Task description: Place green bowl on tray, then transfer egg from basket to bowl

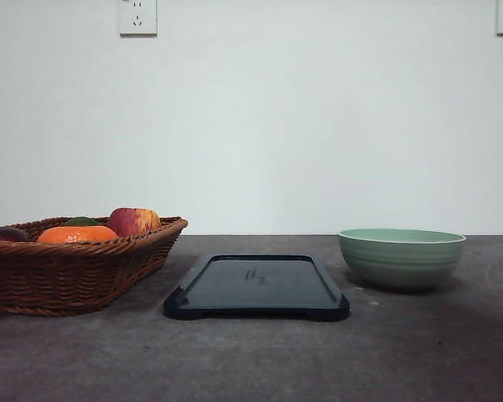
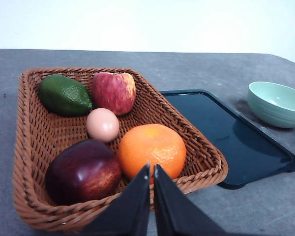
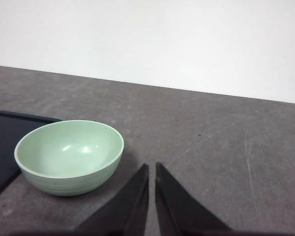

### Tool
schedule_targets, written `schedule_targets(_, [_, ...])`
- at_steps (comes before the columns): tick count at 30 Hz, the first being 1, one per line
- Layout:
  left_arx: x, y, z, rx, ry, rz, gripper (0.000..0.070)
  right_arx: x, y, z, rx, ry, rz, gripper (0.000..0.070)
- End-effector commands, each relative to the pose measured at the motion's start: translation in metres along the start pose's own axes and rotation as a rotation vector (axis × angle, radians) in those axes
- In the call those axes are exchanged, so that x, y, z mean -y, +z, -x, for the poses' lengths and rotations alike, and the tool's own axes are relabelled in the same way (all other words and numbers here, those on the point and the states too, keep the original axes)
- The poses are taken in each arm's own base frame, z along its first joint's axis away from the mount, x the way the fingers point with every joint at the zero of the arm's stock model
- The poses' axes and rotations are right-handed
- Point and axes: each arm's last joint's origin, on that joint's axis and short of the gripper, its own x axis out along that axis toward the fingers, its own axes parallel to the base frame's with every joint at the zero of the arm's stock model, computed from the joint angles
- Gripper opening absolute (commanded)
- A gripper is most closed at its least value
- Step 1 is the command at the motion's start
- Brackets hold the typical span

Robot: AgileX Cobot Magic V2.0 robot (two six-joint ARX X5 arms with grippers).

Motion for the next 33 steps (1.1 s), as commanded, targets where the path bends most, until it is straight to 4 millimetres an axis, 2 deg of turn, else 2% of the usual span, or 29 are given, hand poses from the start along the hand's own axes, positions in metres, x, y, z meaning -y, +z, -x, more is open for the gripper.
schedule_targets(1, [-0.001, -0.005, -0.002, -0.003, -0.004, -0.004, 0.0, 0.0, 0.0, 0.0, 0.007, 0.001, -0.027, 0.0018])
schedule_targets(7, [-0.001, -0.002, -0.002, 0.018, -0.007, 0.126, 0.0, 0.001, 0.004, 0.0, 0.052, -0.008, -0.2, 0.0007])
schedule_targets(13, [-0.001, -0.001, -0.002, 0.031, -0.003, 0.282, 0.0, 0.001, 0.001, 0.0, 0.018, -0.023, -0.307, 0.0007])
schedule_targets(18, [-0.001, 0.001, -0.001, 0.056, 0.0, 0.408, 0.0, 0.001, 0.001, 0.0, 0.019, -0.021, -0.463, 0.0007])
schedule_targets(26, [-0.003, 0.015, 0.001, 0.249, 0.054, 0.76, 0.0, -0.002, 0.01, 0.001, 0.081, 0.105, -0.694, 0.0007])
schedule_targets(29, [-0.003, 0.028, 0.004, 0.37, 0.052, 0.755, 0.0001, -0.002, 0.021, 0.003, 0.134, 0.132, -0.701, 0.0007])
schedule_targets(33, [0.0, 0.05, 0.013, 0.492, 0.104, 0.652, 0.0003, -0.001, 0.045, 0.009, 0.2, 0.142, -0.632, 0.0006])
